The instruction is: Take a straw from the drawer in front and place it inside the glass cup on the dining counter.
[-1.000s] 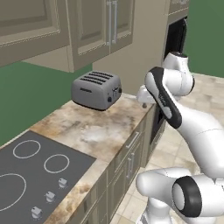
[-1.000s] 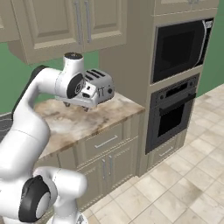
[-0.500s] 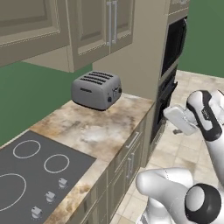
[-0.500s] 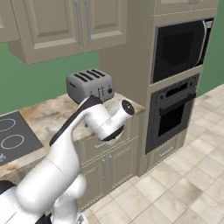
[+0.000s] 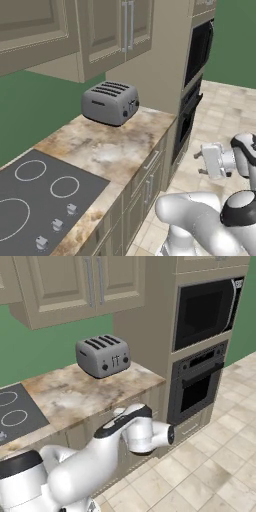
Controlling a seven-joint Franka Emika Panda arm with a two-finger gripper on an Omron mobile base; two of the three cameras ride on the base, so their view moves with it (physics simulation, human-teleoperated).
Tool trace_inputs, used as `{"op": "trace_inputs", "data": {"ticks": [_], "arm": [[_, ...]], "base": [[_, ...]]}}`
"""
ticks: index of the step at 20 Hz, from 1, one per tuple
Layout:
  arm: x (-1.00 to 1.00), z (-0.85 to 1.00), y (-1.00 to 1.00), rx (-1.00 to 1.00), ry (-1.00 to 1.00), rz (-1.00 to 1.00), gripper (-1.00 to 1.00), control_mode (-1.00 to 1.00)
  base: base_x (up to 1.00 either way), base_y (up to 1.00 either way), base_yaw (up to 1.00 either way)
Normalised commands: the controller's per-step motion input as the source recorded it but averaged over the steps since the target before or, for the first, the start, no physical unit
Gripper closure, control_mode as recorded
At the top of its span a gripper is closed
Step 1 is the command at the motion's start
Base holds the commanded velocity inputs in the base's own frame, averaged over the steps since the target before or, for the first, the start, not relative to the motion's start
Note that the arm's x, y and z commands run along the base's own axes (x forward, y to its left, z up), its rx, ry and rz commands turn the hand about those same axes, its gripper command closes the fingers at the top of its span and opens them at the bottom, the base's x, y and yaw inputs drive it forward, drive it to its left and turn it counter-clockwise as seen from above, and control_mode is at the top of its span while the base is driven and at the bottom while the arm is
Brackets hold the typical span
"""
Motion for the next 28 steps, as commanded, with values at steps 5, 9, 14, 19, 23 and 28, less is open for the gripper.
{"op": "trace_inputs", "data": {"ticks": [5,9,14,19,23,28], "arm": [[0.31,-0.73,-0.17,0.31,0.0,-0.03,-1.0,-1.0],[0.36,-0.43,0.0,0.19,0.0,-0.01,-1.0,-1.0],[0.53,-0.06,0.08,0.15,0.0,0.0,-1.0,-1.0],[0.66,-0.17,0.27,0.03,0.0,0.0,-1.0,-1.0],[0.56,-0.36,0.11,0.0,0.0,0.0,-1.0,-1.0],[0.43,-0.38,0.0,0.0,0.0,0.0,-1.0,-1.0]], "base": [[0.0,0.0,0.0],[0.0,0.0,0.0],[0.0,0.0,0.0],[0.0,0.0,0.0],[0.0,0.0,0.0],[0.0,0.0,0.0]]}}
